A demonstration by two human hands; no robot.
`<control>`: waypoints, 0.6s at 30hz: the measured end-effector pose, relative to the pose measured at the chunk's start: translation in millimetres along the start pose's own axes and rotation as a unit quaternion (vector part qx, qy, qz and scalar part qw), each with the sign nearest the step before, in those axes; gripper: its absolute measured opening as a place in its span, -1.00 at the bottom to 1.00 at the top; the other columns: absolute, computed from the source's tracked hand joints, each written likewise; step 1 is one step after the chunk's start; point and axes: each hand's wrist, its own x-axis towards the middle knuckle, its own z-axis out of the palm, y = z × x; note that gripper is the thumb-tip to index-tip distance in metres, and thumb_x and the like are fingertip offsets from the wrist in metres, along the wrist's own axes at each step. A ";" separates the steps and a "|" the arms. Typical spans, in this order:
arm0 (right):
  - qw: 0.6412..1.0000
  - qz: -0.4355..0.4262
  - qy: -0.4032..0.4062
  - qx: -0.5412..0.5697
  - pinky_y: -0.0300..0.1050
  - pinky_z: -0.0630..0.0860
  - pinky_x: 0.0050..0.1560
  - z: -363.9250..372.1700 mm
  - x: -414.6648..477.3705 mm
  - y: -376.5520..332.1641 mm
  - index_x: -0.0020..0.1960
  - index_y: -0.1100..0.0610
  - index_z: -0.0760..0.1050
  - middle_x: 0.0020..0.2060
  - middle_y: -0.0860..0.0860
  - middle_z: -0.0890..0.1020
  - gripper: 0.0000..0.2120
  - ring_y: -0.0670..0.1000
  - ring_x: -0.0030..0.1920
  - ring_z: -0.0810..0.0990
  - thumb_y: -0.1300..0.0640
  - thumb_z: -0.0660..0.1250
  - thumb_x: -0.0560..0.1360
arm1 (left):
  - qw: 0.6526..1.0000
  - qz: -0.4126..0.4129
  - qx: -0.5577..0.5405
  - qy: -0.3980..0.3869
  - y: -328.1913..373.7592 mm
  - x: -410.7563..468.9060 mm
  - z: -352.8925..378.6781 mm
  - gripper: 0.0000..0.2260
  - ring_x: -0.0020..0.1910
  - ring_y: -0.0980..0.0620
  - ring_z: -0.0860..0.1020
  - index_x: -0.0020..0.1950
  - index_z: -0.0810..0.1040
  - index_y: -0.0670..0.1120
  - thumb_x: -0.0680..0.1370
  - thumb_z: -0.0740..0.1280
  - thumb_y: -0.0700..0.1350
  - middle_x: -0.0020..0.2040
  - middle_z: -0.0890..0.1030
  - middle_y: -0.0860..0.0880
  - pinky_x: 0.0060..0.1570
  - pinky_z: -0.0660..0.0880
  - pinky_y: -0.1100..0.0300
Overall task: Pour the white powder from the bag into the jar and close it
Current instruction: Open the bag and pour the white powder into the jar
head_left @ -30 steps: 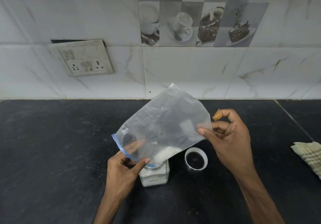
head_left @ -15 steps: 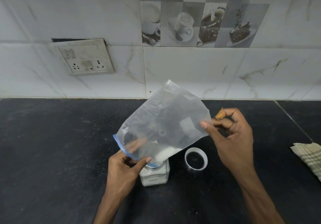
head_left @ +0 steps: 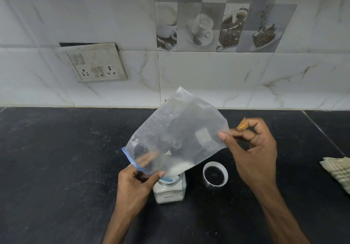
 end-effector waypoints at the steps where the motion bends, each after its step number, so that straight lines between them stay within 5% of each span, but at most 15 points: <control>1: 1.000 -0.002 0.007 0.002 -0.20 0.61 -0.03 -0.2 0.2 0.2 -0.13 -0.04 0.39 -0.22 -0.06 0.75 -0.69 -0.07 -0.15 0.73 0.12 0.53 0.34 | 1.000 -0.001 -0.002 0.000 -0.5 0.1 0.2 -0.59 -0.28 0.21 0.69 0.07 0.67 -0.01 0.31 0.57 -0.36 -0.12 0.75 0.05 -0.27 0.56 0.42; 4: 1.000 -0.005 -0.003 0.004 -0.16 0.62 -0.04 0.8 0.5 -0.1 -0.13 -0.03 0.40 -0.21 -0.04 0.74 -0.69 -0.06 -0.15 0.73 0.15 0.53 0.35 | 1.000 0.005 0.003 -0.004 0.8 -0.3 0.3 -0.56 -0.25 0.11 0.70 0.11 0.67 0.02 0.31 0.57 -0.35 -0.08 0.75 0.05 -0.22 0.60 0.37; 9: 1.000 -0.008 0.007 0.007 -0.10 0.62 -0.02 0.8 1.6 -0.2 -0.14 -0.06 0.39 -0.22 -0.02 0.74 -0.70 -0.04 -0.16 0.72 0.11 0.53 0.34 | 1.000 0.009 0.005 -0.001 3.8 -0.5 1.4 -0.57 -0.35 0.23 0.65 0.04 0.66 0.06 0.31 0.57 -0.35 -0.17 0.74 0.08 -0.30 0.54 0.45; 14: 1.000 -0.016 0.008 0.000 -0.10 0.62 -0.04 2.0 1.4 0.1 -0.14 0.00 0.39 -0.21 -0.05 0.74 -0.70 -0.05 -0.16 0.72 0.13 0.52 0.34 | 1.000 0.003 0.004 -0.005 -1.6 0.6 -0.6 -0.66 -0.36 0.23 0.65 0.04 0.70 -0.17 0.30 0.57 -0.36 -0.17 0.74 0.01 -0.32 0.54 0.45; 18: 1.000 -0.022 0.011 -0.005 -0.11 0.62 -0.03 1.8 2.1 0.4 -0.14 -0.02 0.40 -0.21 -0.02 0.73 -0.70 -0.04 -0.17 0.72 0.13 0.53 0.34 | 1.000 0.008 -0.004 -0.004 -2.3 1.1 -1.0 -0.58 -0.27 0.15 0.69 0.10 0.68 0.00 0.31 0.58 -0.33 -0.08 0.75 0.04 -0.24 0.59 0.38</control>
